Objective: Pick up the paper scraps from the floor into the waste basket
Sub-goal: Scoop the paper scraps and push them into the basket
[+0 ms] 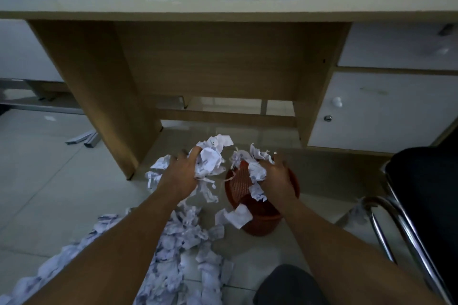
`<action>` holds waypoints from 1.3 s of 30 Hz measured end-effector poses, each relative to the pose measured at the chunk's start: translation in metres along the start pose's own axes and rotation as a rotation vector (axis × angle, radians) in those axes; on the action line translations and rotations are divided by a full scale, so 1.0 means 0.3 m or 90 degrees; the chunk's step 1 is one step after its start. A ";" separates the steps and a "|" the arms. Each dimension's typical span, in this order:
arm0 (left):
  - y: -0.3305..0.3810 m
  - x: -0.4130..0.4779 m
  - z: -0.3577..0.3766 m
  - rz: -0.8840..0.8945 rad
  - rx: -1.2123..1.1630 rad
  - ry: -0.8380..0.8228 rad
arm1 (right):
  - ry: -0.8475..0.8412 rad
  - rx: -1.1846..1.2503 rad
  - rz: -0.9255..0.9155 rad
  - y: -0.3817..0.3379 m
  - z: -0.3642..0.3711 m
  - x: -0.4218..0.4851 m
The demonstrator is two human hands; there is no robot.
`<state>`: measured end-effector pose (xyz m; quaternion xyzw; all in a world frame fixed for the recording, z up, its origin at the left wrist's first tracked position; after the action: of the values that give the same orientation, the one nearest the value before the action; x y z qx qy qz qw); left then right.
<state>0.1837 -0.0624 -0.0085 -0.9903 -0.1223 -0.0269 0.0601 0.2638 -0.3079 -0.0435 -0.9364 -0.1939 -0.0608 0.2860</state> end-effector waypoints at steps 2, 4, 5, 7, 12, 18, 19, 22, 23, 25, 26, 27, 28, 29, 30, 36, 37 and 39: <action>0.053 0.031 -0.032 0.021 -0.011 0.024 | 0.032 0.152 0.028 0.049 0.030 0.006; 0.104 0.063 -0.069 0.037 -0.027 0.054 | 0.025 0.133 0.044 0.081 0.048 0.015; 0.130 0.079 -0.087 0.044 -0.033 0.069 | -0.031 0.128 0.072 0.100 0.071 0.019; 0.183 0.109 -0.110 0.065 -0.034 0.095 | -0.178 0.119 0.128 0.152 0.138 0.014; 0.299 0.169 -0.148 0.115 -0.092 0.141 | -0.215 0.144 0.060 0.178 0.123 0.016; 0.393 0.214 -0.164 0.136 -0.170 0.159 | -0.175 0.273 0.018 0.210 0.048 0.036; 0.407 0.217 -0.159 0.132 -0.179 0.153 | -0.163 0.309 0.026 0.220 0.035 0.033; 0.459 0.212 -0.118 0.131 -0.187 0.116 | -0.093 0.378 0.095 0.255 -0.012 0.003; 0.476 0.207 -0.095 0.133 -0.186 0.101 | -0.066 0.382 0.112 0.268 -0.024 -0.009; 0.515 0.190 -0.043 0.141 -0.184 0.074 | -0.023 0.389 0.142 0.292 -0.050 -0.030; 0.535 0.178 -0.018 0.143 -0.184 0.059 | -0.004 0.393 0.155 0.299 -0.064 -0.038; 0.556 0.169 0.012 0.143 -0.182 0.042 | 0.017 0.393 0.159 0.299 -0.079 -0.046; 0.574 0.159 0.040 0.142 -0.179 0.025 | 0.040 0.388 0.156 0.297 -0.091 -0.051; 0.593 0.149 0.074 0.142 -0.180 0.001 | 0.062 0.379 0.156 0.296 -0.099 -0.056; 0.612 0.137 0.111 0.147 -0.183 -0.033 | 0.080 0.371 0.160 0.295 -0.100 -0.059; 0.671 0.068 0.280 0.175 -0.100 -0.122 | -0.007 0.304 0.091 0.261 -0.055 -0.049; 0.672 0.060 0.301 0.174 -0.083 -0.126 | -0.037 0.284 0.071 0.264 -0.041 -0.049; 0.665 0.054 0.327 0.168 -0.057 -0.127 | -0.092 0.243 0.037 0.271 -0.020 -0.051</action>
<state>0.2523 -0.2383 -0.1269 -0.9972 0.0050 0.0741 0.0066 0.2819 -0.3782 -0.0835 -0.8722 -0.1949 0.0528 0.4454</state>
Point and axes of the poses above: each hand's wrist, its own x-axis towards the middle knuckle, its own z-axis out of the palm, y = z × x, the point moved 6 cm from there along x, towards the middle knuckle, and after that the axes turned 14 degrees about x, right-handed, at the moved point
